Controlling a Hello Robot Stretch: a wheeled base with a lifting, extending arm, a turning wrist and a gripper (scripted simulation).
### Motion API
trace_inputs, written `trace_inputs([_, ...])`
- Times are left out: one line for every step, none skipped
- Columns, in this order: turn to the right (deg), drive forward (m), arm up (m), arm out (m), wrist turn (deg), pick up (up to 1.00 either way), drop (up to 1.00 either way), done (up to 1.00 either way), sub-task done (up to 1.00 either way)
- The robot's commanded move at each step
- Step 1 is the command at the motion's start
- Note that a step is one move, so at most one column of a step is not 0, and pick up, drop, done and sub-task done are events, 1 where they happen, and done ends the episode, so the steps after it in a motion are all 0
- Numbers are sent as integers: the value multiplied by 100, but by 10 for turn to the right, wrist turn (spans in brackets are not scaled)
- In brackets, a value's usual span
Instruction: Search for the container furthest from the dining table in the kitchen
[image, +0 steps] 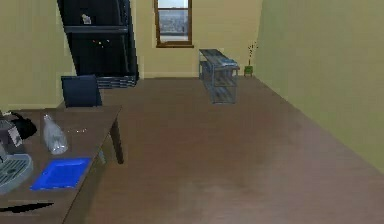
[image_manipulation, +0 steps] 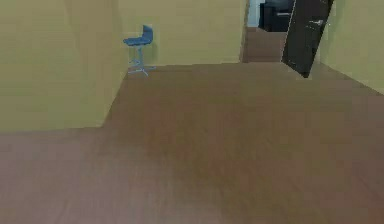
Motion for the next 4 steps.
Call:
trace_inputs([-450, 0, 0, 0, 0, 0, 0, 0, 0])
trace_inputs([-450, 0, 0, 0, 0, 0, 0, 0, 0])
trace_inputs([-450, 0, 0, 0, 0, 0, 0, 0, 0])
trace_inputs([-450, 0, 0, 0, 0, 0, 0, 0, 0])
